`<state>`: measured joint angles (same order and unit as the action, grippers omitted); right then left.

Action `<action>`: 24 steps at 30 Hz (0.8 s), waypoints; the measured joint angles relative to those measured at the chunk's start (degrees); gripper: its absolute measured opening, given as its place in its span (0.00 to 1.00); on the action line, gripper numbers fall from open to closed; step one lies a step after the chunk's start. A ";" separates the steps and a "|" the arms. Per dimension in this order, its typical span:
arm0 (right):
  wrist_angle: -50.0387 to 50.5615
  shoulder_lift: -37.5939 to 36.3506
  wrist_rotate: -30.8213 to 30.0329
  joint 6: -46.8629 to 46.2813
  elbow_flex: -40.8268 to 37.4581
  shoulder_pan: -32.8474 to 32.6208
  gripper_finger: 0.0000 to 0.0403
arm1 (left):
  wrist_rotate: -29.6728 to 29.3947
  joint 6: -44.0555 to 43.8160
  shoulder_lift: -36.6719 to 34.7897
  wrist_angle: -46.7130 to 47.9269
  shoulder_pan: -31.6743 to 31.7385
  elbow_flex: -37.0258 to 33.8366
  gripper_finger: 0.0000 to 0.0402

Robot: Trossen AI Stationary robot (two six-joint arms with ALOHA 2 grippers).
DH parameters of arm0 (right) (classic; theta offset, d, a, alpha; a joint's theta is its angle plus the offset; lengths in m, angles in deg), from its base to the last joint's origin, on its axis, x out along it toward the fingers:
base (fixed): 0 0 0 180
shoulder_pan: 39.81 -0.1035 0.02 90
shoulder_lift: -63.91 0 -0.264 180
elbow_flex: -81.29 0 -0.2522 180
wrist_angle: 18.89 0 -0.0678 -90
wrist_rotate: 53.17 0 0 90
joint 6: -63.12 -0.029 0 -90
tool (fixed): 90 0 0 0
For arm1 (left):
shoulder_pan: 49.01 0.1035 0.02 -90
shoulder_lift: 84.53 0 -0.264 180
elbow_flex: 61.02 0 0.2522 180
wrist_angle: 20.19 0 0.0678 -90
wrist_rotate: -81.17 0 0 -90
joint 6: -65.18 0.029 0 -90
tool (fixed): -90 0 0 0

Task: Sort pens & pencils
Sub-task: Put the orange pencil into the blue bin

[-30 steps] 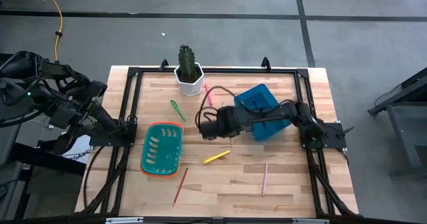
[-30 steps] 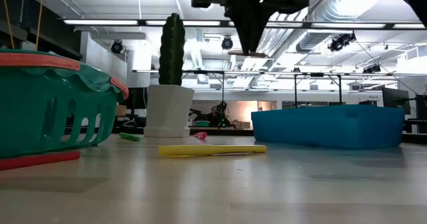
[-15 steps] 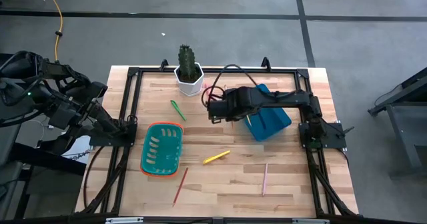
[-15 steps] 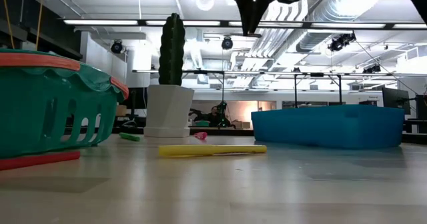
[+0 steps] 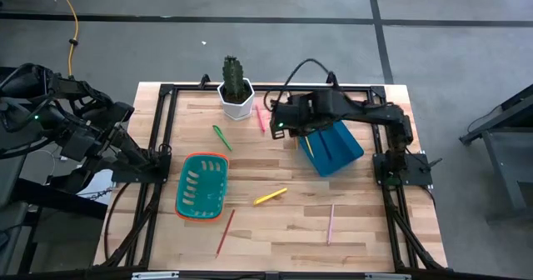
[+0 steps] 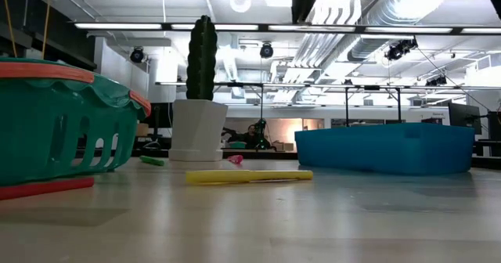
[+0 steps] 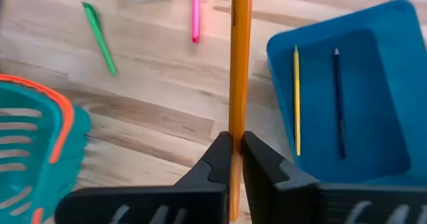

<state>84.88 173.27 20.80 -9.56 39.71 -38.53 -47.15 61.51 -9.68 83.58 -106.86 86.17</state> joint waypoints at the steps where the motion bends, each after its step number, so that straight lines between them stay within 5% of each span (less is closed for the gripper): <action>1: 0.00 -0.90 -0.36 0.35 0.00 0.00 0.01 | -0.26 -0.17 0.00 0.01 0.00 0.00 0.22; 10: 0.01 -11.64 -6.41 1.30 0.00 -1.18 0.01 | -4.65 -1.31 0.00 0.01 0.09 0.00 0.22; 24: 0.02 -28.25 -7.61 5.23 0.00 -1.27 0.01 | -12.02 -4.58 0.00 0.00 0.09 0.00 0.22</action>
<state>84.91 145.02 13.19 -4.33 39.71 -39.80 -59.16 56.93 -9.68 83.58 -106.77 86.17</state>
